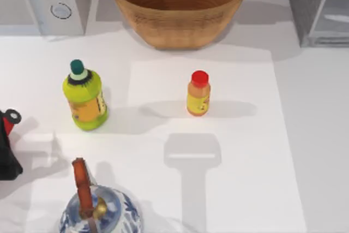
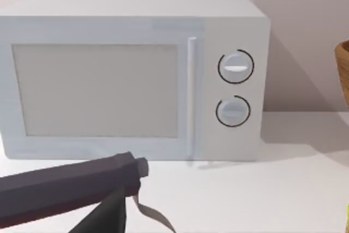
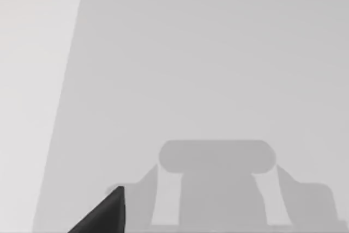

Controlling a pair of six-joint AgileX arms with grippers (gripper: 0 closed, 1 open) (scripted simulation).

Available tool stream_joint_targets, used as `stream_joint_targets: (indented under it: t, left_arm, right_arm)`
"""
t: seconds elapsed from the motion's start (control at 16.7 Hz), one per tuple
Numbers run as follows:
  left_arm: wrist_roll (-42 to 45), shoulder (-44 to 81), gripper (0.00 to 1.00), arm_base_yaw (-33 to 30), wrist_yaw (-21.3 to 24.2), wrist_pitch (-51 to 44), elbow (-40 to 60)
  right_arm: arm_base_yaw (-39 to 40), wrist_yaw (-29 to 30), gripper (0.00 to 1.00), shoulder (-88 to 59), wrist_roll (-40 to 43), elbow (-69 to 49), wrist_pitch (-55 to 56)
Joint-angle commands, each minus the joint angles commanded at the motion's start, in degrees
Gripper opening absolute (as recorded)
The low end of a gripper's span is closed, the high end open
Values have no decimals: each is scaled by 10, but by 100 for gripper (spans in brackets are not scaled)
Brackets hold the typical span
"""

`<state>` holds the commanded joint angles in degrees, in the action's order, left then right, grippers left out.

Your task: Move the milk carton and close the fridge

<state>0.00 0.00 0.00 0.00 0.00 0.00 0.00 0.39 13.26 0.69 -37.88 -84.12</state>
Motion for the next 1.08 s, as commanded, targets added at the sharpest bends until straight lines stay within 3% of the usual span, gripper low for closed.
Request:
stream_joint_targets:
  t: [0.24,0.48,1.08]
  left_arm:
    - [0,0,100,0,0,0,0]
    - [0,0,100,0,0,0,0]
    - [0,0,100,0,0,0,0]
  right_arm:
    - [-35,-25,100,-34,36,-25,-3]
    - [-163,-103,100,-161,167,-100,-14]
    - [-704,-389,100,-785,781,-300,-25]
